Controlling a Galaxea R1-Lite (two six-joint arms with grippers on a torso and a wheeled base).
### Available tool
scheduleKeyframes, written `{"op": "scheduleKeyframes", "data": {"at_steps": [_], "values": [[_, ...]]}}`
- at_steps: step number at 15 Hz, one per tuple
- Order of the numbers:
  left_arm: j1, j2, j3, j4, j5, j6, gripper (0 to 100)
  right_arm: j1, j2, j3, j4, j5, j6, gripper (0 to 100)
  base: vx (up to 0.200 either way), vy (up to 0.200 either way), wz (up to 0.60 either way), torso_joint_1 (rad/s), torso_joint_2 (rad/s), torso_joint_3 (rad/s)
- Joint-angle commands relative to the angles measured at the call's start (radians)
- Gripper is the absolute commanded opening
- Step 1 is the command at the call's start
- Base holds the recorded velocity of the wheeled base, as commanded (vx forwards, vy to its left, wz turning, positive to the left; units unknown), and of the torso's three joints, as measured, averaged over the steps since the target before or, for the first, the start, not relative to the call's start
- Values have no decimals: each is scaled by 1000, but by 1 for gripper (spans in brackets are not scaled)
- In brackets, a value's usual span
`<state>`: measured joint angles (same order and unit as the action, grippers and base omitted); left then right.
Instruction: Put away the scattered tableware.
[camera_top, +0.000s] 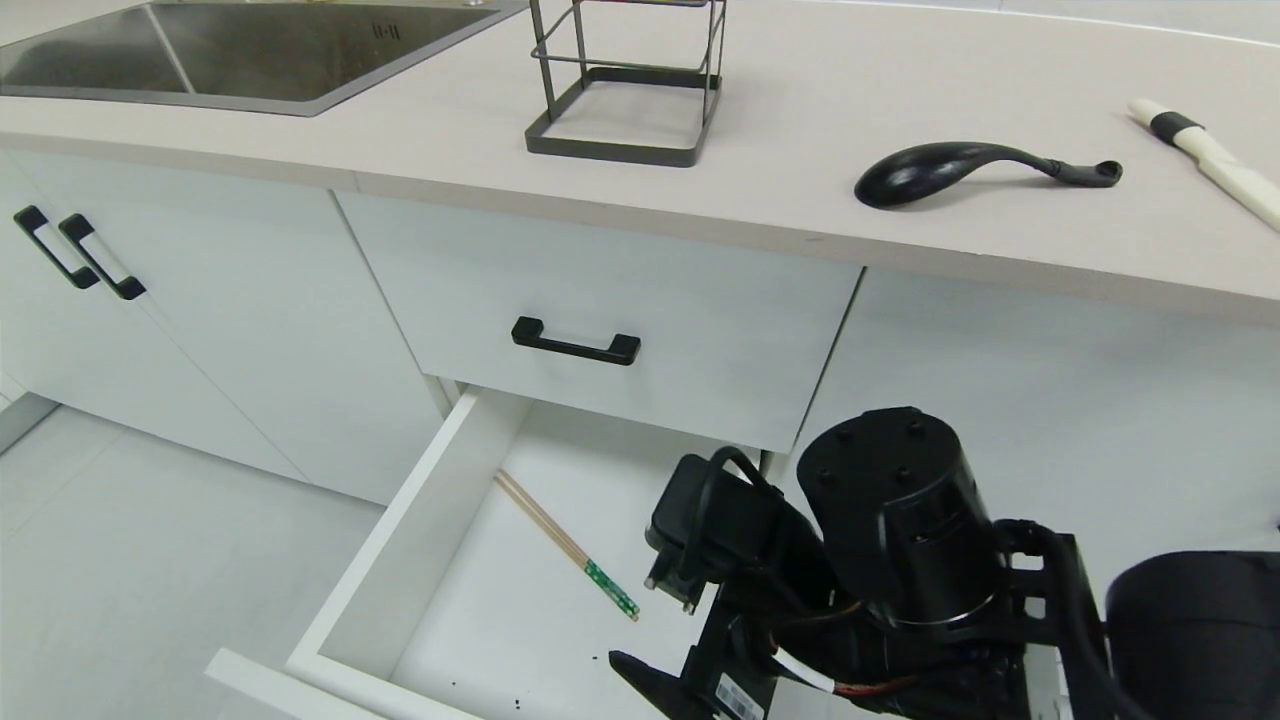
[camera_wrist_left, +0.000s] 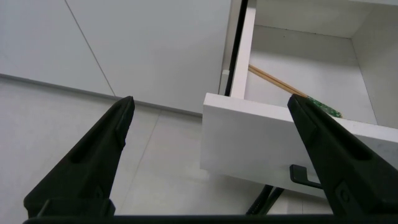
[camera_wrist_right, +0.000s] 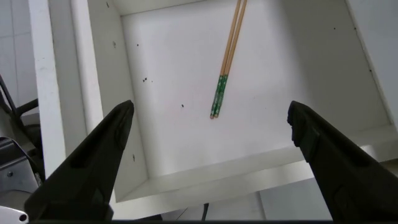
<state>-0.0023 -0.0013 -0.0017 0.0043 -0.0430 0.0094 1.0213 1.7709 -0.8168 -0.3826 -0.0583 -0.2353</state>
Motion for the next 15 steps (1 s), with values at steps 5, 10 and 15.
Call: {"op": "scheduleKeyframes", "data": {"at_steps": [5,10,15], "values": [[1,1,0,0,0,0,100,11,-22,27,-39,-11,-4,100,0,0,0,0,0,0],[1,1,0,0,0,0,100,22,-37,33,-39,-15,-2,100,0,0,0,190,-117,-102],[1,1,0,0,0,-2,100,30,-37,33,-39,-15,-1,100,0,0,0,209,-589,-216]]}}
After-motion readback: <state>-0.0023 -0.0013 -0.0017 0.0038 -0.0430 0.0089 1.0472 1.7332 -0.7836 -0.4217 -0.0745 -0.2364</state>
